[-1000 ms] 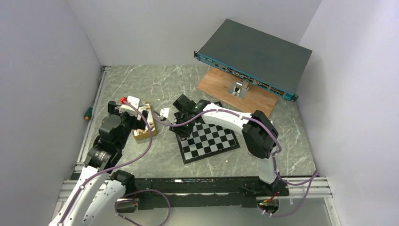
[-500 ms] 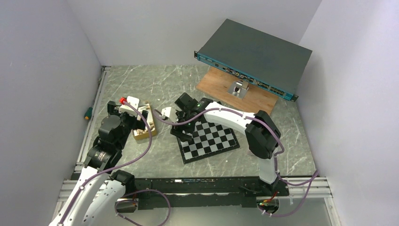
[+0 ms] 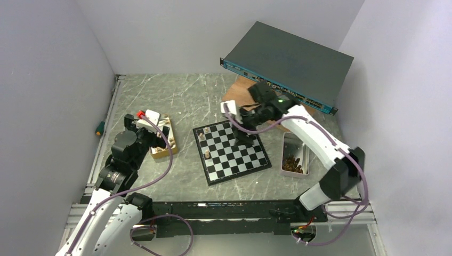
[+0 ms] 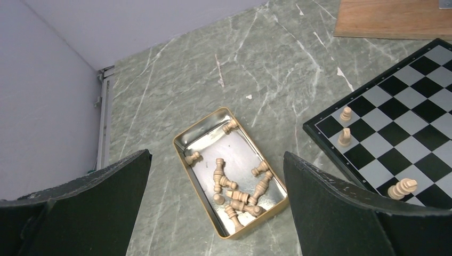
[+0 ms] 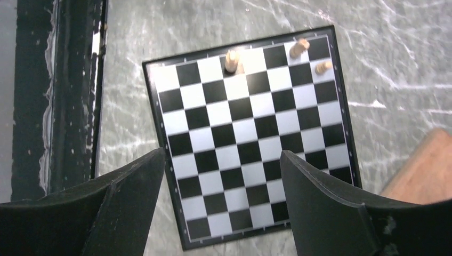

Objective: Set up the chess pieces on the board

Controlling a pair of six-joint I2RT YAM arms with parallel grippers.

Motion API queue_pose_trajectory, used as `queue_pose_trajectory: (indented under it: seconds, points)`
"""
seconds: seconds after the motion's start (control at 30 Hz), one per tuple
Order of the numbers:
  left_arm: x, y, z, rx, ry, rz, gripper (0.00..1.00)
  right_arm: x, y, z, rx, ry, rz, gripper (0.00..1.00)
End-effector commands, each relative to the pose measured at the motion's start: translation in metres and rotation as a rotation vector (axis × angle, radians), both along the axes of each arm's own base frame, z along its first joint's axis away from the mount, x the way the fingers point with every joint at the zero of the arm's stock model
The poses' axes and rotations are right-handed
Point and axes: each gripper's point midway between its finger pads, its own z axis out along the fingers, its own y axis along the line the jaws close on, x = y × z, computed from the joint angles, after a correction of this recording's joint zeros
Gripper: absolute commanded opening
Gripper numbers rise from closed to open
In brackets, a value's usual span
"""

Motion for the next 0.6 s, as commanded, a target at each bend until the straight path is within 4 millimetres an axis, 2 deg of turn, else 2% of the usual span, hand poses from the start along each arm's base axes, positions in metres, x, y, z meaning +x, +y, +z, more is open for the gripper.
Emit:
queue_pose_trajectory:
  seconds: [0.0,0.17,0.2,0.4,0.57]
  points:
    - [0.002,-0.013,0.009,-0.034,-0.021,-0.063,1.00,-0.029,-0.050,0.002,0.041,0.017,0.095,0.82]
    - [0.000,-0.019,0.010,-0.045,-0.021,-0.094,1.00,-0.043,-0.101,-0.012,0.049,-0.056,0.046,0.83]
    - [0.000,-0.019,0.011,-0.047,-0.021,-0.099,1.00,-0.041,-0.108,-0.012,0.047,-0.077,0.021,0.84]
    - [-0.001,-0.023,0.011,-0.053,-0.020,-0.115,1.00,-0.035,-0.160,-0.047,-0.053,-0.072,-0.192,0.82]
    - [-0.001,-0.025,0.012,-0.058,-0.018,-0.128,1.00,-0.033,-0.198,-0.058,-0.134,-0.066,-0.399,0.80]
